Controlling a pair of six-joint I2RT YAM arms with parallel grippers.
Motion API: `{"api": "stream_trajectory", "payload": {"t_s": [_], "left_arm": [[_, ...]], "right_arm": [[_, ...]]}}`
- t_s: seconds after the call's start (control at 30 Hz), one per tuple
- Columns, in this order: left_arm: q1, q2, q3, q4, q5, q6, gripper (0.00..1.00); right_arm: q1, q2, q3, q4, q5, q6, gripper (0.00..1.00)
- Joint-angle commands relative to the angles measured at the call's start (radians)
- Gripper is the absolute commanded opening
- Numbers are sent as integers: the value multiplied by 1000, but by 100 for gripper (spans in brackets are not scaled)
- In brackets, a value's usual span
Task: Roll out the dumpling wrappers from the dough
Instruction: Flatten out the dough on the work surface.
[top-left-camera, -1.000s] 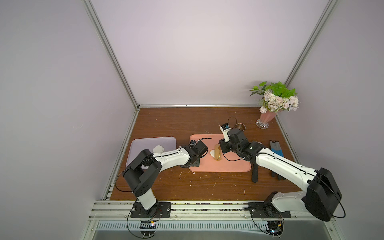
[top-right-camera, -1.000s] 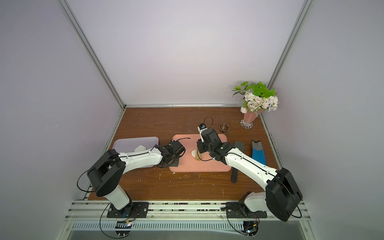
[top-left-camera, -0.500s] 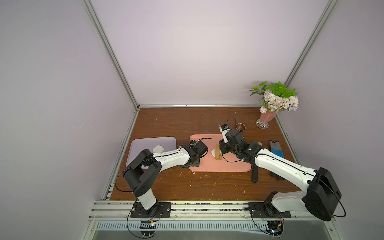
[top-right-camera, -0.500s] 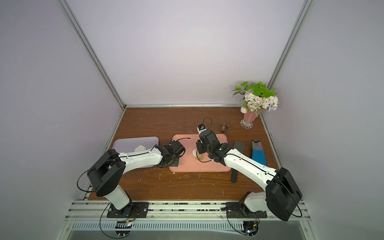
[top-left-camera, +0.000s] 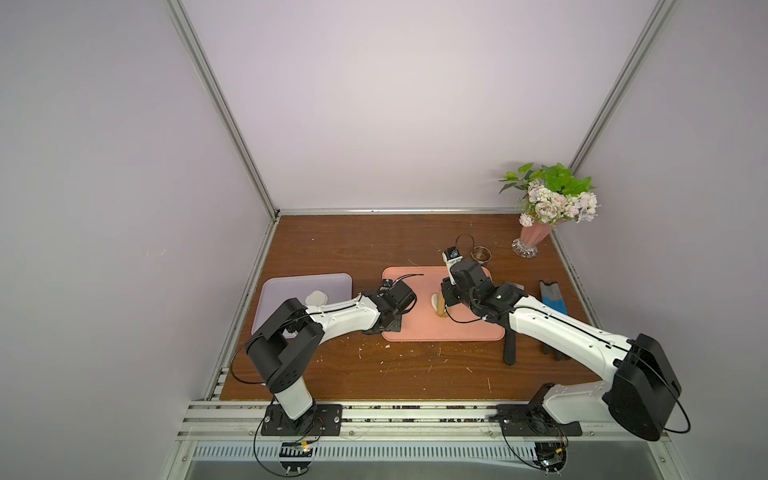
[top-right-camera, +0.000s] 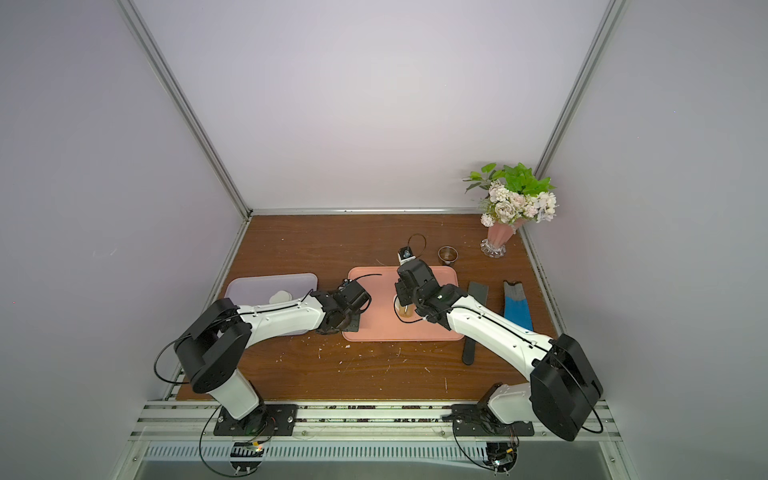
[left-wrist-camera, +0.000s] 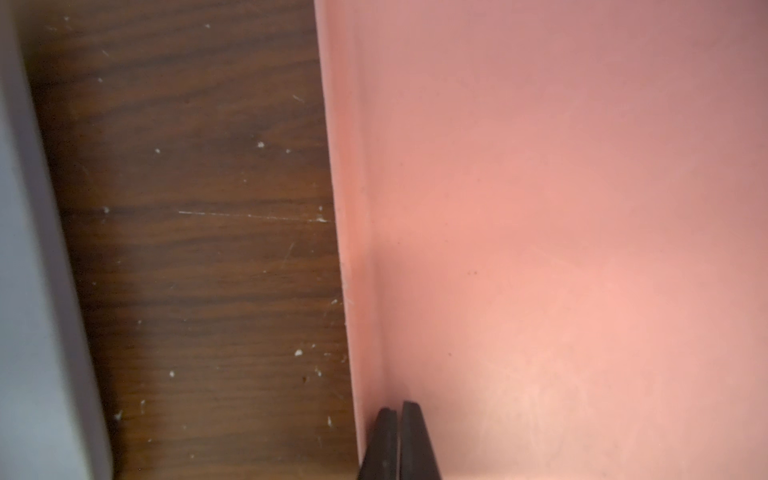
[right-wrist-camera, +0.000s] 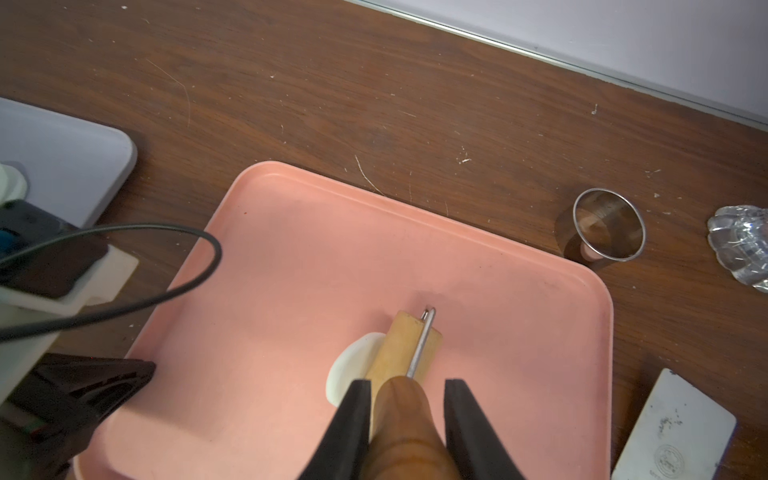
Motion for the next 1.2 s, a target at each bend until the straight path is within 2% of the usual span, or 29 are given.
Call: {"api": "stream_trajectory", "payload": {"t_s": [0.0, 0.27, 0.43, 0.73, 0.83, 0.97, 1.17], "left_arm": [[20, 10, -30, -81, -23, 1, 0], [20, 9, -34, -80, -21, -3, 0], [21, 10, -30, -80, -21, -2, 0], [19, 9, -27, -81, -19, -2, 0], [20, 11, -29, -80, -16, -5, 0], [20, 14, -23, -80, -15, -3, 0], [19, 23, -16, -79, -12, -1, 0]], "right_arm": [[-42, 49, -35, -302, 234, -103, 0], [-45, 25, -21, -296, 217, -107, 0], [-56, -61, 36, -228, 128, -122, 0], [-64, -106, 156, -230, 138, -157, 0], [-68, -109, 182, -205, 103, -183, 0], [-79, -87, 159, -157, 55, -214, 0], [-107, -67, 26, -34, -77, -219, 0]]}}
